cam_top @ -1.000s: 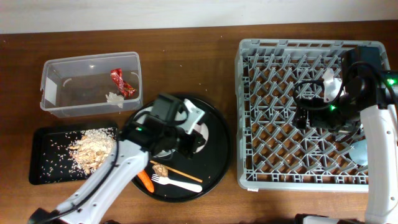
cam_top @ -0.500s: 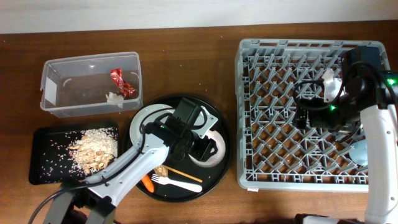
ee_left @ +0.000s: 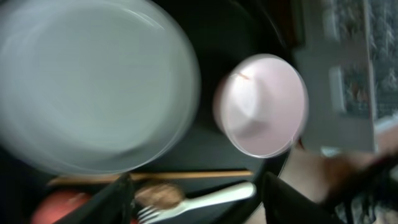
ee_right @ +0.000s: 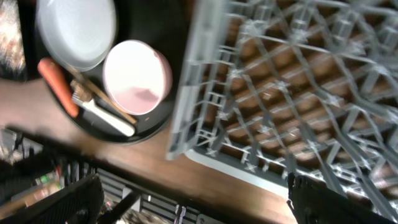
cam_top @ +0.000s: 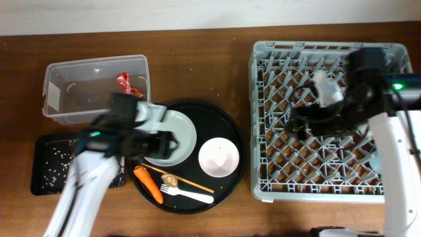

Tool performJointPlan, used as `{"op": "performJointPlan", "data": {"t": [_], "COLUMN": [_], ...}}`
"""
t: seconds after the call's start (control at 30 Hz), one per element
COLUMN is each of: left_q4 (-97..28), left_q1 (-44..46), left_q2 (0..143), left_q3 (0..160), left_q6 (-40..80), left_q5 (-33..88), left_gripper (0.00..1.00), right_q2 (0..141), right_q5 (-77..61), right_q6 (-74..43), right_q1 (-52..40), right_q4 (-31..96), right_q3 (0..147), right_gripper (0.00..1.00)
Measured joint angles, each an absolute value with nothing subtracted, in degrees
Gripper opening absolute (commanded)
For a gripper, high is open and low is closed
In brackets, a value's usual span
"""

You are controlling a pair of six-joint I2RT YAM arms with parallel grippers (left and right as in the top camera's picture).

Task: Sort waste into correct bins and load items into the dishwasher rack
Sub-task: 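Reach the right gripper to the pink bowl and grasp its rim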

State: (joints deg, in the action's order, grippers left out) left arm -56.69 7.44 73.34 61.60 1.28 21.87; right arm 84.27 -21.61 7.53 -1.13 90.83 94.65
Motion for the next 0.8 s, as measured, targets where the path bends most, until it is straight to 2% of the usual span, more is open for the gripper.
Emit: {"op": "performJointPlan", "data": {"t": [0.23, 0.33, 0.5, 0.8], "left_q4": [-61.95, -62.37, -62.39, -62.59], "left_q1": [-9.91, -12.03, -12.51, -12.51], "left_q2": [66.96, 67.0, 67.0, 67.0], "left_q3": [61.67, 61.67, 61.67, 61.67], "left_q6": [1.17, 1.17, 1.17, 1.17], "left_q5": [20.29, 20.25, 20.27, 20.27], "left_gripper": [0.86, 0.86, 0.86, 0.87], "right_q2": [90.0, 95.31, 105.3, 116.9], "right_q5": [-22.55, -21.19, -17.26, -15.0], "right_q6": [7.97, 7.51, 4.89, 2.0], "right_q1": [-16.23, -20.88, -26.52, -29.34], "right_q4": [86.46, 85.38, 83.83, 79.46], "right_q3": [94.67, 94.67, 94.65, 94.65], "right_gripper": [1.0, 0.94, 0.93, 0.91]}}
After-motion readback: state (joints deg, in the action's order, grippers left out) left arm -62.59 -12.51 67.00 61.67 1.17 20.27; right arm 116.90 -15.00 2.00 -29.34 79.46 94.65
